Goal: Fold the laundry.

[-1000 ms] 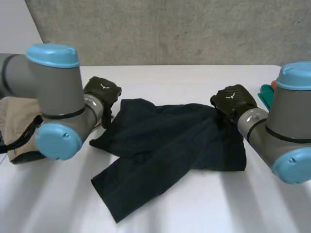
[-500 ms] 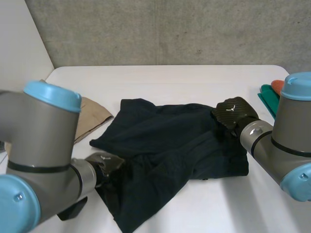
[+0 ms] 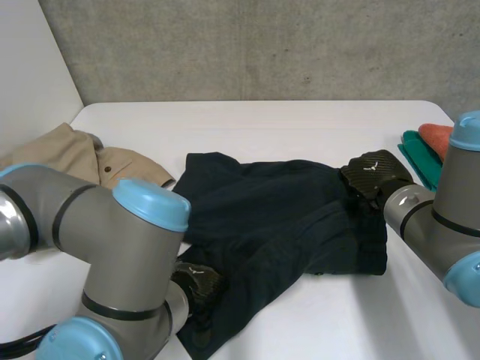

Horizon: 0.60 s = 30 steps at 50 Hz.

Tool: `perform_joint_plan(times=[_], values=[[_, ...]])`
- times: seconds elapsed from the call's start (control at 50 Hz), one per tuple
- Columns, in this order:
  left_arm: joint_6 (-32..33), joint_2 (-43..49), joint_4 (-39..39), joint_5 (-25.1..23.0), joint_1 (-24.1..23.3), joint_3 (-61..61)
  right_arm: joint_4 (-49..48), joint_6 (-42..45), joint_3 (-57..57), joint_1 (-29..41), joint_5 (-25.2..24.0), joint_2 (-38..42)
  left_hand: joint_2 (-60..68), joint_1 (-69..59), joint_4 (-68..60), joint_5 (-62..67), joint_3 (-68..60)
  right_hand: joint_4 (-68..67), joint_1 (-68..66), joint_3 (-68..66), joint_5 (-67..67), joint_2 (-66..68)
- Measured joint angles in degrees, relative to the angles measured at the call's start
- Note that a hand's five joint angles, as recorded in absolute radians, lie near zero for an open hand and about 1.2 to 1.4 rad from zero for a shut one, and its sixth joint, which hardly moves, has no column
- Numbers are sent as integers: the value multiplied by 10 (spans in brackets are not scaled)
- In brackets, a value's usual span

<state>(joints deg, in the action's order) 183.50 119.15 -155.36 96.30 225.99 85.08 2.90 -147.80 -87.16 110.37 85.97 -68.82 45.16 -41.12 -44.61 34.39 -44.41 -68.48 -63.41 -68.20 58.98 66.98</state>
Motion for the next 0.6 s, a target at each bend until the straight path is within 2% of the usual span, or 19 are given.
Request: perform_joint_plan(times=[0.06, 0.1, 0.22, 0.34, 0.4, 0.44, 0.46, 0.48, 0.5, 0.6], values=[[1, 8, -8, 19, -11, -5, 0, -1, -1, -1, 0, 1, 186, -179, -193, 187, -184, 0, 0, 0, 0, 0], [4, 12, -13, 37, -19, -9, 0, -3, -1, -2, 0, 0, 225, -220, -232, 225, -220, 0, 0, 0, 0, 0], [24, -1, -24, 71, -31, -23, 0, -5, -2, -4, -1, 0, 228, -228, -236, 227, -223, 0, 0, 0, 0, 0], [76, -61, -34, 61, 20, -64, 1, -3, 2, -5, -5, 6, 228, -230, -236, 227, -223, 0, 0, 0, 0, 0], [143, -68, -29, 40, 59, -103, 1, -1, 9, -3, -9, 14, 228, -230, -238, 227, -223, 0, 0, 0, 0, 0], [185, -58, -24, 30, 77, -131, 0, 0, 19, 1, -11, 24, 228, -230, -238, 227, -223, 0, 0, 0, 0, 0], [185, -58, -24, 30, 77, -131, 0, 0, 19, 1, -11, 24, 228, -230, -238, 227, -223, 0, 0, 0, 0, 0], [229, -37, -20, 25, 93, -167, -2, 1, 31, 4, -12, 35, 228, -230, -238, 227, -223, 0, 0, 0, 0, 0], [246, -22, -21, 25, 100, -186, -5, 1, 38, 6, -11, 41, 228, -231, -238, 227, -223, 0, 0, 0, 0, 0], [284, 55, -26, 39, 119, -282, -37, -5, 79, 12, -1, 76, 228, -231, -238, 227, -223, 0, 0, 0, 0, 0]])
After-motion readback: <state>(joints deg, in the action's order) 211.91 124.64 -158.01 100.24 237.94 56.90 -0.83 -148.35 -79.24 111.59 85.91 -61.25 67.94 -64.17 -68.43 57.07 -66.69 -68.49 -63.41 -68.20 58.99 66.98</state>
